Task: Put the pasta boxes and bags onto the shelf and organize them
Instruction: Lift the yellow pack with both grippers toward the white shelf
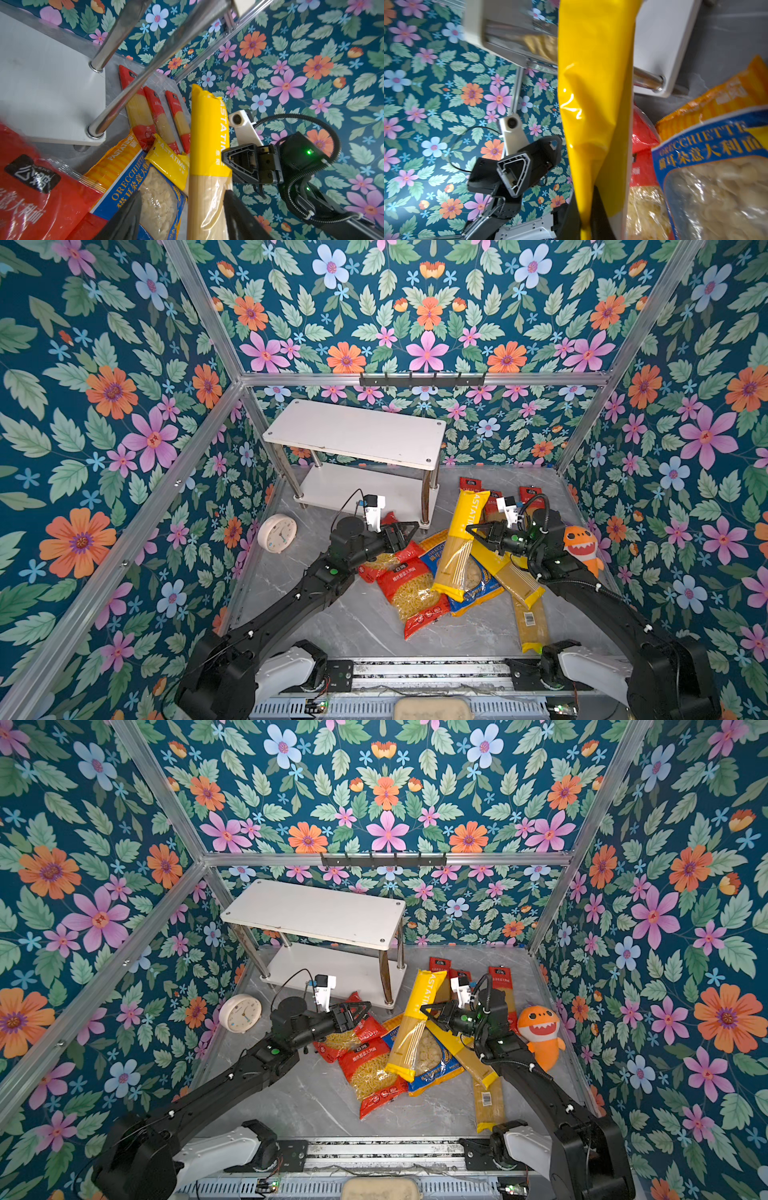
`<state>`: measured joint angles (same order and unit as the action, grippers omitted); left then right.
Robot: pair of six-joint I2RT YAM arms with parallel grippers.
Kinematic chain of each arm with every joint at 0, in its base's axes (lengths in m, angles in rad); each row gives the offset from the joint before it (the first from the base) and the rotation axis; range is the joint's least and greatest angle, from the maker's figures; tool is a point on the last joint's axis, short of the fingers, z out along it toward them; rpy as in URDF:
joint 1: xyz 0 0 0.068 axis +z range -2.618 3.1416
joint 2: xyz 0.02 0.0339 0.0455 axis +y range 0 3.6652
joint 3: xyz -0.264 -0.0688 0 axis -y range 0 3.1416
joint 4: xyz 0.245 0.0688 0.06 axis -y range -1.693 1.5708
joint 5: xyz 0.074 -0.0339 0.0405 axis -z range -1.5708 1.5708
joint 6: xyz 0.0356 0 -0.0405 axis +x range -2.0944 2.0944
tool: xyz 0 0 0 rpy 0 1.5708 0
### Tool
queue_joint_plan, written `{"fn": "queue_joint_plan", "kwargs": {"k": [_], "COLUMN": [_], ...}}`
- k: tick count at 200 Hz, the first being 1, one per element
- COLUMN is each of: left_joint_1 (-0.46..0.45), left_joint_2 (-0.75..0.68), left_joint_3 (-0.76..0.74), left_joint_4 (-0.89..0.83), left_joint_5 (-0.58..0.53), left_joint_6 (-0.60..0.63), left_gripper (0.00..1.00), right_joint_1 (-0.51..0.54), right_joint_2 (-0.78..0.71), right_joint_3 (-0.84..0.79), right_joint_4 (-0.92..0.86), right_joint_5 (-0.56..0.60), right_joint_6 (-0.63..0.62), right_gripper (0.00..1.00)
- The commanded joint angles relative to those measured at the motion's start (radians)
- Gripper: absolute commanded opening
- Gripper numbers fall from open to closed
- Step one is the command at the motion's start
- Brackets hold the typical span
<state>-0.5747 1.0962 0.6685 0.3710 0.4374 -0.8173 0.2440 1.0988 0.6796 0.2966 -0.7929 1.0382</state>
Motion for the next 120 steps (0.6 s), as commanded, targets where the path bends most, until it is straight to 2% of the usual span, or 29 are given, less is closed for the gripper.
{"fn": "queue_joint_plan", "kwargs": {"k": [1, 19, 45, 57, 82, 120], "left_joint_1": [0.041, 0.074, 0.085, 0.085, 0.084, 0.084], "left_joint_2": [-0.069, -0.137, -0.203, -0.206, -0.193, -0.233], "left_joint_3": [-0.019, -0.039, -0.027, -0.009, -0.008, -0.077], "left_joint_4": [0.029, 0.029, 0.017, 0.016, 0.091, 0.168], "left_joint_5": [-0.018, -0.041, -0.046, -0.028, 0.010, -0.029], "left_joint_6": [-0.082, -0.133, -0.150, -0.172, -0.271, -0.353], "left_gripper": [0.72, 0.76, 0.92, 0.96, 0.98, 0.98], "right_joint_1": [0.002, 0.003, 0.013, 0.035, 0.105, 0.167], "right_joint_2": [-0.054, -0.089, -0.112, -0.107, -0.056, 0.094], "right_joint_3": [0.058, 0.100, 0.138, 0.165, 0.243, 0.384], "right_joint_4": [0.121, 0.106, 0.142, 0.165, 0.206, 0.338], "right_joint_5": [0.032, 0.066, 0.136, 0.186, 0.301, 0.386], "right_joint_6": [0.094, 0.124, 0.184, 0.196, 0.187, 0.219], "right_gripper": [0.00, 0.00, 0.00, 0.00, 0.00, 0.00]}}
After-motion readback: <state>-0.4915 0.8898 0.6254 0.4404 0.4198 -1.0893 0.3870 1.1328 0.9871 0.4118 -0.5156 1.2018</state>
